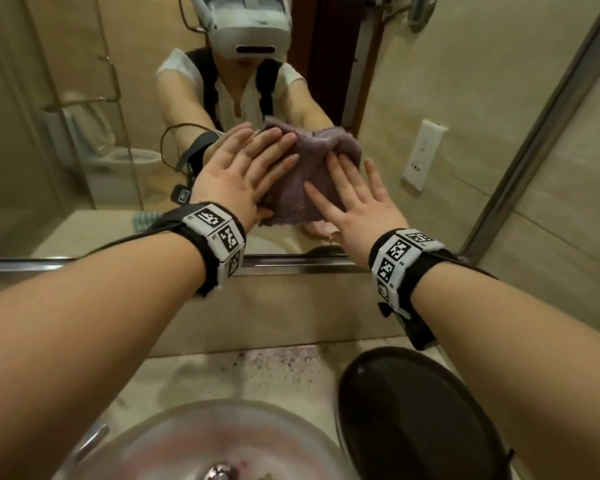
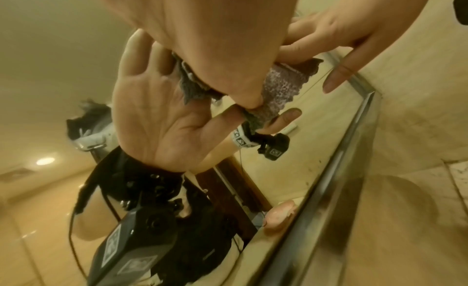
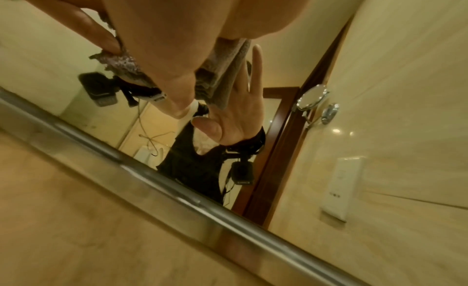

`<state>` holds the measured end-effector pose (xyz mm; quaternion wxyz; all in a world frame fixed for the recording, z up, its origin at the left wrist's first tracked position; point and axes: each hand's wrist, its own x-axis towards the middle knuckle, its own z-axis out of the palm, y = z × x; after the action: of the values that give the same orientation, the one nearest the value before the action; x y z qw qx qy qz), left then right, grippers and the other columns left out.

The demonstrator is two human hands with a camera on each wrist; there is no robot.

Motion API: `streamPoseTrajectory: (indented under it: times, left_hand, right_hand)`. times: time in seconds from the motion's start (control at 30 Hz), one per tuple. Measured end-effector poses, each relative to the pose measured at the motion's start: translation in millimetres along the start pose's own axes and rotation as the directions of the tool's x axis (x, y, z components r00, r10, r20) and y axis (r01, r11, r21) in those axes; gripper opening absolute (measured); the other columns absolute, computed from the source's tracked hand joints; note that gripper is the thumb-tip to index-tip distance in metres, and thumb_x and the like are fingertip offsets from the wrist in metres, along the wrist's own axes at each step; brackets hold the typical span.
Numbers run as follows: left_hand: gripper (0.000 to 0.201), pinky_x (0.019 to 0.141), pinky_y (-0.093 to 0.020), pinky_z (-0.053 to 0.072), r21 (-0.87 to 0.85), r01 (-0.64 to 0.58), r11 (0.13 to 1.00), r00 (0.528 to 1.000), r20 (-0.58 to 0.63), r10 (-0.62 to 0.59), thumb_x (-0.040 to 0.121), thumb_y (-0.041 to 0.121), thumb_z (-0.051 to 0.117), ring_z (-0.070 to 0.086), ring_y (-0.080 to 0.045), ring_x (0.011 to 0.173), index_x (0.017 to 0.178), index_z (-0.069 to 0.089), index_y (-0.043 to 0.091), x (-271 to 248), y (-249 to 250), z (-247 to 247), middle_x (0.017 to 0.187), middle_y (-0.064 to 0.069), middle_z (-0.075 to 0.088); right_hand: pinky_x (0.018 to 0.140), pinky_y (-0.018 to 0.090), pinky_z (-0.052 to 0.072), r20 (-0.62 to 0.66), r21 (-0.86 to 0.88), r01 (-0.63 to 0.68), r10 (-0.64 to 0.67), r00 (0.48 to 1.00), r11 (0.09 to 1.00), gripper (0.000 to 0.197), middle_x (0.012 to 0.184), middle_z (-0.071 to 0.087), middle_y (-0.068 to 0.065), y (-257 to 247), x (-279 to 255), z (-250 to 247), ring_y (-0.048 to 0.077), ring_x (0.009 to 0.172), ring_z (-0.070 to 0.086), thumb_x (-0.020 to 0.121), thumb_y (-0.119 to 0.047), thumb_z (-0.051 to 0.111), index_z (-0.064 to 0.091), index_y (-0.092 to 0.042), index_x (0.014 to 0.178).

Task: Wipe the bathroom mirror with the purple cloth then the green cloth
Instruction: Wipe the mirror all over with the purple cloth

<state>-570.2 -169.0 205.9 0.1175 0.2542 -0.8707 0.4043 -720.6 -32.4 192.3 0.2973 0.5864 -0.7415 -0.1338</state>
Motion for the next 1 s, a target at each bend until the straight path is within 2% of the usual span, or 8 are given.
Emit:
streamPoseTrajectory:
  times: [0.07,0.13,0.23,0.37,0.5,0.67,0.83,1.0]
  left_hand:
    - [0.081,0.098,-0.044,-0.033,0.003,0.017,1.0,0.999,0.027,-0.017,0.095,0.058,0.017,-0.022,-0.027,0.141,0.128,-0.04,0.011,-12.2,-4.0,8.1,0.146,-0.008,-0.037]
    - [0.081,0.097,-0.043,-0.033,-0.013,0.032,0.999,0.999,0.041,-0.031,0.095,0.057,0.018,-0.022,-0.027,0.141,0.129,-0.039,0.011,-20.5,-7.0,12.9,0.14,-0.007,-0.042]
    - [0.081,0.099,-0.043,-0.032,-0.043,0.05,0.998,0.997,0.054,-0.048,0.095,0.056,0.019,-0.022,-0.027,0.141,0.13,-0.039,0.011,-25.9,-7.8,15.7,0.13,-0.009,-0.047]
    - [0.081,0.104,-0.041,-0.025,-0.08,0.085,0.993,0.995,0.067,-0.079,0.096,0.053,0.018,-0.025,-0.028,0.14,0.128,-0.04,0.009,-25.2,2.9,17.2,0.13,-0.01,-0.048]
    - [0.084,0.101,-0.045,-0.034,-0.107,0.084,0.991,0.996,0.046,-0.08,0.095,0.053,0.02,-0.026,-0.029,0.139,0.128,-0.041,0.006,-16.5,16.7,14.0,0.122,-0.016,-0.055]
    - [0.082,0.093,-0.046,-0.037,-0.119,0.009,0.993,1.0,0.01,-0.008,0.096,0.051,0.019,-0.024,-0.03,0.14,0.129,-0.04,0.004,10.0,44.3,-3.5,0.131,-0.013,-0.047]
    - [0.081,0.102,-0.042,-0.027,-0.092,-0.079,0.993,0.997,-0.024,0.077,0.097,0.05,0.021,-0.024,-0.029,0.14,0.131,-0.037,0.004,41.4,84.6,-30.8,0.148,-0.013,-0.035]
    - [0.077,0.104,-0.041,-0.024,-0.055,-0.148,0.987,0.989,-0.033,0.147,0.098,0.046,0.021,-0.024,-0.029,0.14,0.14,-0.03,0.006,76.9,131.9,-62.7,0.15,-0.013,-0.031]
  right_hand:
    - [0.113,0.047,-0.014,-0.085,0.001,0.036,-0.036,0.996,0.999,0.078,0.153,0.005,0.025,-12.0,5.2,2.8,0.035,0.143,0.006,0.086,-0.029,0.063,0.018,-0.028,0.149]
    - [0.111,0.047,-0.014,-0.152,-0.014,0.044,-0.046,0.987,0.999,0.077,0.153,0.006,0.021,-20.7,9.0,5.8,0.031,0.142,0.009,0.081,-0.03,0.069,0.028,-0.03,0.146]
    - [0.106,0.045,-0.027,-0.085,-0.018,0.021,-0.023,0.996,1.0,0.074,0.145,-0.023,0.012,-26.4,9.3,5.0,0.022,0.138,-0.017,0.09,-0.033,0.057,0.01,-0.037,0.148]
    - [0.1,0.045,-0.033,-0.022,-0.058,-0.002,0.0,1.0,0.998,0.066,0.137,-0.041,0.007,-21.2,6.4,2.3,0.024,0.137,-0.03,0.099,-0.038,0.036,-0.01,-0.04,0.146]
    - [0.104,0.046,-0.029,0.003,-0.102,-0.031,0.032,0.999,0.994,0.064,0.148,-0.034,0.012,-14.1,-3.1,4.6,0.027,0.138,-0.028,0.1,-0.04,0.029,-0.018,-0.037,0.144]
    - [0.105,0.045,-0.025,0.066,-0.049,-0.106,0.109,0.992,0.993,0.061,0.15,-0.03,0.015,9.2,-25.2,10.1,0.027,0.139,-0.026,0.1,-0.035,0.025,-0.016,-0.033,0.146]
    - [0.11,0.044,-0.019,0.112,0.02,-0.199,0.196,0.974,0.98,0.056,0.152,-0.025,0.014,47.3,-52.9,29.1,0.026,0.142,-0.02,0.101,-0.039,0.019,-0.01,-0.033,0.148]
    - [0.109,0.04,-0.02,0.176,0.003,-0.293,0.288,0.941,0.956,0.057,0.153,-0.023,0.015,88.2,-79.4,56.4,0.027,0.142,-0.019,0.101,-0.037,0.023,-0.008,-0.032,0.148]
